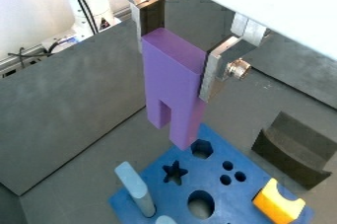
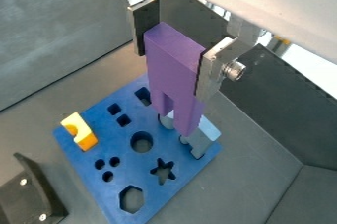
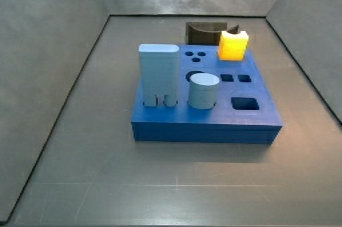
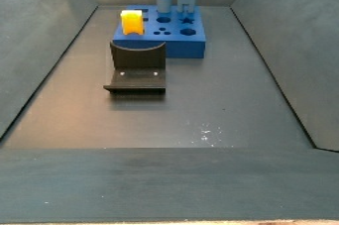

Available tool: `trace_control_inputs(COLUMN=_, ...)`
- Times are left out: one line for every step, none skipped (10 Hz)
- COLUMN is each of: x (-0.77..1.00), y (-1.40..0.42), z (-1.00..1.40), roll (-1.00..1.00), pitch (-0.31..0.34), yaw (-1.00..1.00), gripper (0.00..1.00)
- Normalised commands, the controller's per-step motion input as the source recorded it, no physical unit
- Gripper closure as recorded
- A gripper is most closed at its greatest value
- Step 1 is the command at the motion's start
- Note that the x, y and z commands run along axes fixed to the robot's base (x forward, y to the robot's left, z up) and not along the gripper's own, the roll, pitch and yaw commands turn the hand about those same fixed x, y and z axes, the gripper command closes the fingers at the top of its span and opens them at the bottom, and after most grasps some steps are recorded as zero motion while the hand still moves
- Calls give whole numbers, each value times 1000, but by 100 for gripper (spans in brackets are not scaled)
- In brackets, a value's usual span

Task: Pick up the double-square object. Move up. Move to above the board. Insert the double-square object.
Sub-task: Insert the double-square object.

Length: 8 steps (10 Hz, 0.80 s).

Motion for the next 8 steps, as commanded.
trace_control_inputs(x=1000, y=100, z=-17, roll=131, pitch=154, yaw=206, gripper=100)
trace_control_inputs(x=1000, y=69, z=0, roll=306, pitch=151, yaw=129, gripper=100)
trace_control_inputs(x=1000, y=0, z=-49, roll=403, pitch=191, yaw=63, gripper=100)
trace_control_inputs(x=1000, y=0, z=-177, roll=377, pitch=211, yaw=0, gripper=100)
trace_control_inputs(x=937, y=0, z=-274, roll=363, pitch=157, yaw=-100, gripper=100)
trace_control_inputs(x=977, y=40, z=-529, roll=109, pitch=203, yaw=-91, gripper=100)
trace_control_inputs(x=946, y=74, z=-580, roll=-40, pitch=194, yaw=-137, gripper=100)
trace_control_inputs(x=906, y=86, z=-540, roll=-257, pitch=94, yaw=-251, gripper=100)
